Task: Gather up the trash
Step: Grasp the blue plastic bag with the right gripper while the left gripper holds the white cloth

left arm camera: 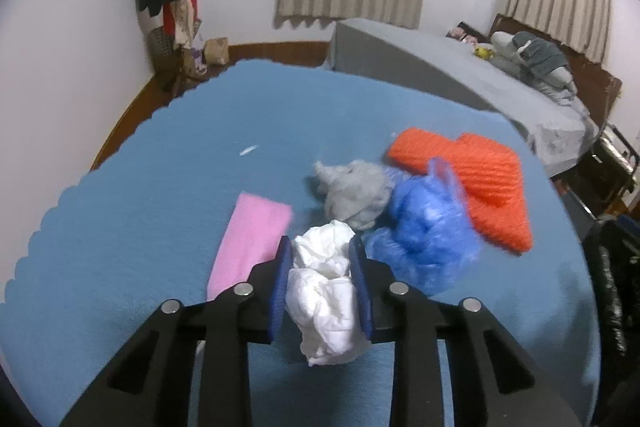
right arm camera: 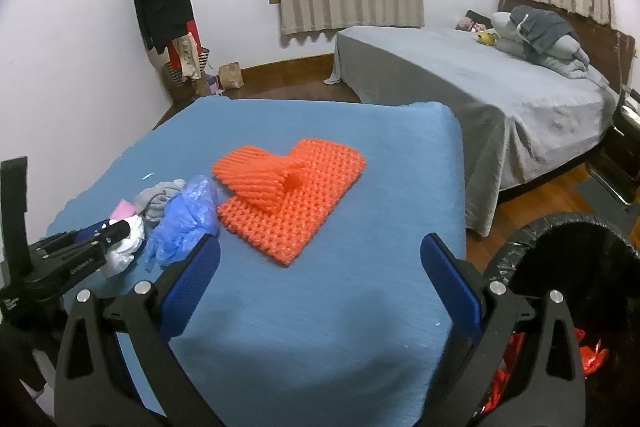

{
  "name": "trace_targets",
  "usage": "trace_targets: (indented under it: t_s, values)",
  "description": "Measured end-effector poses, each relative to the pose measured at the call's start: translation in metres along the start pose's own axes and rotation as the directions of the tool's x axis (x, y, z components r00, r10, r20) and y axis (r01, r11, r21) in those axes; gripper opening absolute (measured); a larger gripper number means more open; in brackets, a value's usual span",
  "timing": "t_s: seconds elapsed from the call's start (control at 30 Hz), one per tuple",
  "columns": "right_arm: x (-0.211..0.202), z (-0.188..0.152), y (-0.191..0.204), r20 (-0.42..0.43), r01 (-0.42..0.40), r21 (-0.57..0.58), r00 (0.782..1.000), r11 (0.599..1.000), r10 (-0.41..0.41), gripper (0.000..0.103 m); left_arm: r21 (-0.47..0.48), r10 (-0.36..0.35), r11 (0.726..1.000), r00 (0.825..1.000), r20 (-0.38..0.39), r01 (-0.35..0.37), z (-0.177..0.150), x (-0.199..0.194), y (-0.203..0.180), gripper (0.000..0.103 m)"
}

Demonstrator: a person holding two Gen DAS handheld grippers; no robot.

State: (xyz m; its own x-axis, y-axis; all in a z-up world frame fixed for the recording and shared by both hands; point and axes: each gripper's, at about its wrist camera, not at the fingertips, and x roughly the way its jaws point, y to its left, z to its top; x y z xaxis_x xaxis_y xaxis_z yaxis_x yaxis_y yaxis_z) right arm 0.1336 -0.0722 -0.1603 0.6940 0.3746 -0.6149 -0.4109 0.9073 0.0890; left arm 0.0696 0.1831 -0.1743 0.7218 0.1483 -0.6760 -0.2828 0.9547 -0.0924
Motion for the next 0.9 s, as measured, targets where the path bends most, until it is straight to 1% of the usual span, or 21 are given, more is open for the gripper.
trace_targets:
  t_s: [0.1, 0.2, 0.3, 0.47, 0.6, 0.77, 0.9]
  values:
    - [0.001, 0.002, 0.002, 0.003, -0.006, -0.003, 1.000, 1.000, 0.006, 0.098, 0.020, -0.024, 1.000, 0.999, 0.033, 0.024, 0.004, -0.016, -0.005, 0.029]
    - [0.004, 0.003, 0.004, 0.000, -0.019, 0.001, 1.000, 1.000, 0.019, 0.098, 0.012, -0.045, 0.999, 0.997, 0.058, 0.045, 0.007, -0.027, -0.006, 0.029]
    - [0.008, 0.006, 0.009, 0.002, -0.031, 0.000, 1.000, 1.000, 0.031, 0.098, 0.002, -0.050, 0.999, 0.995, 0.082, 0.050, 0.013, -0.033, -0.003, 0.028]
    - [0.018, 0.014, 0.024, 0.012, -0.062, 0.001, 0.998, 0.998, 0.062, 0.098, -0.011, -0.034, 0.999, 0.994, 0.100, 0.035, 0.022, -0.031, 0.005, 0.028]
    - [0.032, 0.020, 0.040, 0.004, -0.087, -0.005, 0.996, 0.996, 0.087, 0.098, -0.022, -0.016, 1.000, 0.994, 0.104, 0.019, 0.025, -0.027, 0.015, 0.028]
    - [0.056, 0.018, 0.065, -0.036, -0.119, -0.022, 0.992, 0.993, 0.118, 0.097, -0.038, 0.001, 0.999, 0.994, 0.107, 0.004, 0.025, -0.026, 0.027, 0.028]
    - [0.072, 0.014, 0.082, -0.063, -0.115, -0.044, 0.992, 0.992, 0.112, 0.097, -0.049, 0.017, 0.999, 0.994, 0.106, -0.012, 0.025, -0.024, 0.037, 0.028]
